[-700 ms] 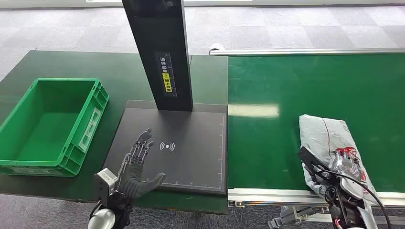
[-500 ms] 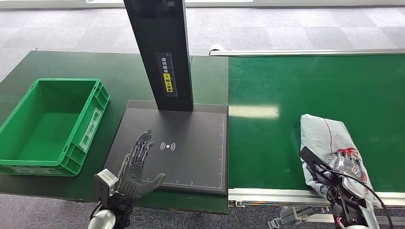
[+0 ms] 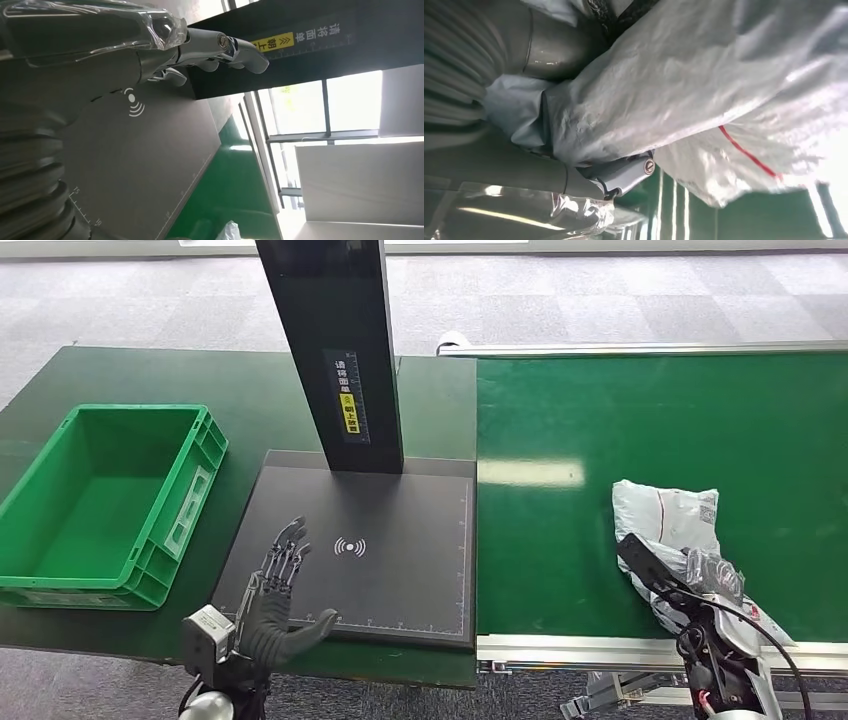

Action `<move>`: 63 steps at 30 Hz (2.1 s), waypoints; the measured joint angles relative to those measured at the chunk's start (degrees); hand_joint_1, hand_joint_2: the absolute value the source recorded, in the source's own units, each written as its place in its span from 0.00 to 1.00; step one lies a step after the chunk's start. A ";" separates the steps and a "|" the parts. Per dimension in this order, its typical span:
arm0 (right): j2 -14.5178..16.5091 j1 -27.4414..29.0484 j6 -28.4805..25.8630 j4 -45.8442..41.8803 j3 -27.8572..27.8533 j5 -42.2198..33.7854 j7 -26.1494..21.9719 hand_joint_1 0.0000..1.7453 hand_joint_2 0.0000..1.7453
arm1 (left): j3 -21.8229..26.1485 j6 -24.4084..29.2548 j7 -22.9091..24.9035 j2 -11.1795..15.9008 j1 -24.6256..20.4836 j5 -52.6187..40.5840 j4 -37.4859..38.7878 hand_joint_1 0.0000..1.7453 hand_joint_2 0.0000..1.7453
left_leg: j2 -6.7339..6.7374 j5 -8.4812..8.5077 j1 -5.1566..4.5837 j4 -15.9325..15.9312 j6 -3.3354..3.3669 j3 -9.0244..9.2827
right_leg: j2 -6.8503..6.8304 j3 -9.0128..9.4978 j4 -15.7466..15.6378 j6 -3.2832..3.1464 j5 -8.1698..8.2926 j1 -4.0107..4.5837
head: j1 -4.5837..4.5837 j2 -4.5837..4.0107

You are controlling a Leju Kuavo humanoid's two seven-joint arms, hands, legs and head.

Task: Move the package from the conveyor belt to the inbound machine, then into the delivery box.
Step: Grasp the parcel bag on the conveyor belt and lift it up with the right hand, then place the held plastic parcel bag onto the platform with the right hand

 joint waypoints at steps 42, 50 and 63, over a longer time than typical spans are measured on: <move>11.77 8.93 -23.42 -40.75 5.72 -28.45 -35.48 1.00 1.00 | 0.59 3.16 -3.44 -0.30 -1.83 2.01 -1.81 0.00 1.00 | 0.06 0.01 0.01 -0.02 -0.01 -0.18 | 0.05 -0.19 0.01 -0.01 0.00 0.02 | 0.01 0.00; 11.02 0.41 -24.64 -26.56 28.31 -11.53 -31.22 1.00 1.00 | -2.92 2.74 -5.44 0.69 -7.63 4.95 3.86 0.00 1.00 | 0.15 0.10 0.09 -0.02 -0.06 -0.11 | 0.11 -0.16 0.04 -0.06 0.04 0.09 | 0.02 0.00; 15.74 -10.86 -19.71 0.89 50.40 -10.44 -30.24 1.00 1.00 | -6.02 2.86 -5.46 2.12 -10.76 5.81 7.43 0.00 1.00 | 0.04 0.11 0.08 -0.01 -0.05 -0.26 | 0.06 -0.32 0.05 -0.05 0.03 0.09 | 0.02 0.00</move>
